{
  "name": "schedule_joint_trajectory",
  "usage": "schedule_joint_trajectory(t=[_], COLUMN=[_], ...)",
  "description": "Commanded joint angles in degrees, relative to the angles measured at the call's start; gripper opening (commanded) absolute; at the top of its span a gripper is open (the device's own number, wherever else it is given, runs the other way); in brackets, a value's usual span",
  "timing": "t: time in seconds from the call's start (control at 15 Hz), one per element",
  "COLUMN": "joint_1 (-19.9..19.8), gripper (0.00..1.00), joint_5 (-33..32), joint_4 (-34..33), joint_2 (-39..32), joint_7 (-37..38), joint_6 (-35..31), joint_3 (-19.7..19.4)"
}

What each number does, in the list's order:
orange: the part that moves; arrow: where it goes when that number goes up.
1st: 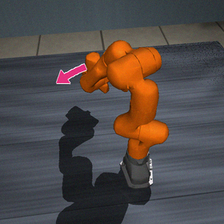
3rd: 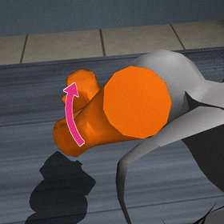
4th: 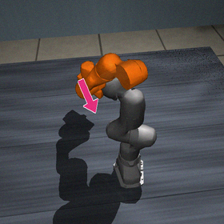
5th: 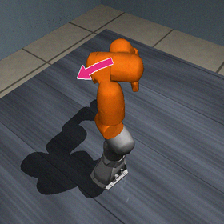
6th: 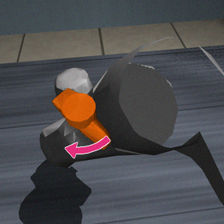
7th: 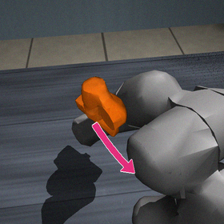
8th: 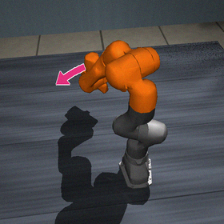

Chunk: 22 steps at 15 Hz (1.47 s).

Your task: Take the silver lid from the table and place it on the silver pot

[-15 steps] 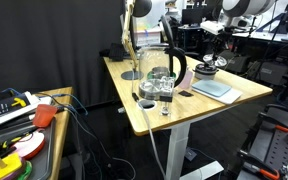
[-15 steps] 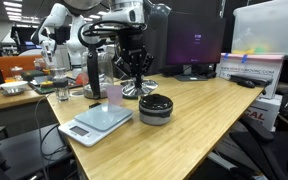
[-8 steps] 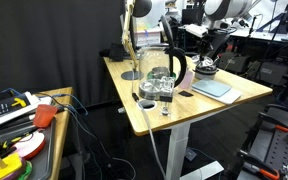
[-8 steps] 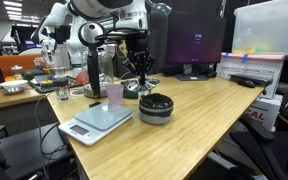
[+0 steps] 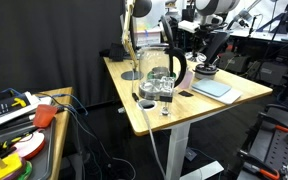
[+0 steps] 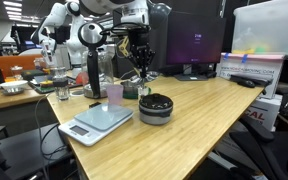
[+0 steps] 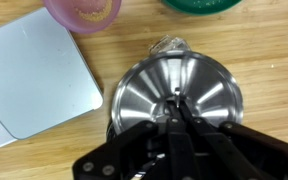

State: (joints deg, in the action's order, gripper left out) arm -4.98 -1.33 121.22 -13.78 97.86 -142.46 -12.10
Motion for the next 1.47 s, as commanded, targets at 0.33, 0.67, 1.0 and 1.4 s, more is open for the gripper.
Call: schedule_joint_trajectory(t=[0.33,0.67,1.0,1.4], joint_1=[3.4,3.5,3.5,3.4], gripper=[0.01,0.04,0.04,0.01], joint_5=[0.1,0.1,0.1,2.5], joint_4=[-4.2,-4.4,-4.4,-6.5], joint_2=[-2.8,-3.2,-3.2,-4.5], joint_7=[1.4,1.5,1.5,-0.6], joint_6=[0.3,0.3,0.3,1.9], joint_3=[1.6,1.3,1.4,2.8])
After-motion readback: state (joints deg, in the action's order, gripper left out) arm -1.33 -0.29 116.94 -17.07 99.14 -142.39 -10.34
